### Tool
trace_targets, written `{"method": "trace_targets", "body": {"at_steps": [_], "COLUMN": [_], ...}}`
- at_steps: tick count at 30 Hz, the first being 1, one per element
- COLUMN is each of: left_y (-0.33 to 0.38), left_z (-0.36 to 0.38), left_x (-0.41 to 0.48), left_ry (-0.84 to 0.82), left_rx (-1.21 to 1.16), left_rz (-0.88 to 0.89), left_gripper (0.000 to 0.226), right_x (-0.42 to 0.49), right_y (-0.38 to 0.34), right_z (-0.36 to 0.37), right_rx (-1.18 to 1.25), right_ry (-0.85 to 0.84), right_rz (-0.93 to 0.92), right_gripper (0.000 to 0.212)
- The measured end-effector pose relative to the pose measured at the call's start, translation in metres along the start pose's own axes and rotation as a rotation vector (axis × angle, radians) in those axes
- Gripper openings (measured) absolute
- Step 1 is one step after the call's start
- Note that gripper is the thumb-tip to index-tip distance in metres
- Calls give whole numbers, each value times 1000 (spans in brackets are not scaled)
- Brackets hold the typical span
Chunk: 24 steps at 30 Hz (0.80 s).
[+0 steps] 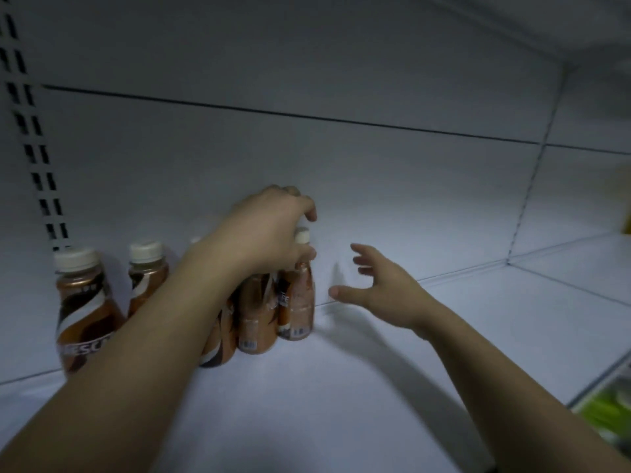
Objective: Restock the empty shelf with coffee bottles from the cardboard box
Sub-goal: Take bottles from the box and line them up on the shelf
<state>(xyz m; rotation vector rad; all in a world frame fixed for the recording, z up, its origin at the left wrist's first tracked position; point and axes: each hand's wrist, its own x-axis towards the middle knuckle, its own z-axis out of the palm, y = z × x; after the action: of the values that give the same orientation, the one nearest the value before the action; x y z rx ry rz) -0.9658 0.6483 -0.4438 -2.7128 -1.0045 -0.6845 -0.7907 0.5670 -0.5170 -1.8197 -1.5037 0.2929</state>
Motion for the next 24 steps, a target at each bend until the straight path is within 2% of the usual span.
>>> {"method": "trace_targets", "body": {"at_steps": [3, 10, 19, 24], "left_y": [27, 107, 227, 302], "left_z": [13, 39, 38, 59], "left_x": [1, 12, 23, 31], "left_ry": [-48, -131, -181, -256], "left_rx": [-45, -161, -316, -452], "left_rz": [120, 327, 569, 699], "left_gripper": [57, 61, 61, 62], "right_x": [-16, -76, -164, -216], "right_y": [9, 31, 67, 102], "right_z": [-33, -96, -174, -207], "right_rx": [-159, -461, -551, -554], "right_ry": [107, 139, 301, 324], "right_rz": [12, 137, 334, 517], "right_gripper": [88, 86, 88, 89]}}
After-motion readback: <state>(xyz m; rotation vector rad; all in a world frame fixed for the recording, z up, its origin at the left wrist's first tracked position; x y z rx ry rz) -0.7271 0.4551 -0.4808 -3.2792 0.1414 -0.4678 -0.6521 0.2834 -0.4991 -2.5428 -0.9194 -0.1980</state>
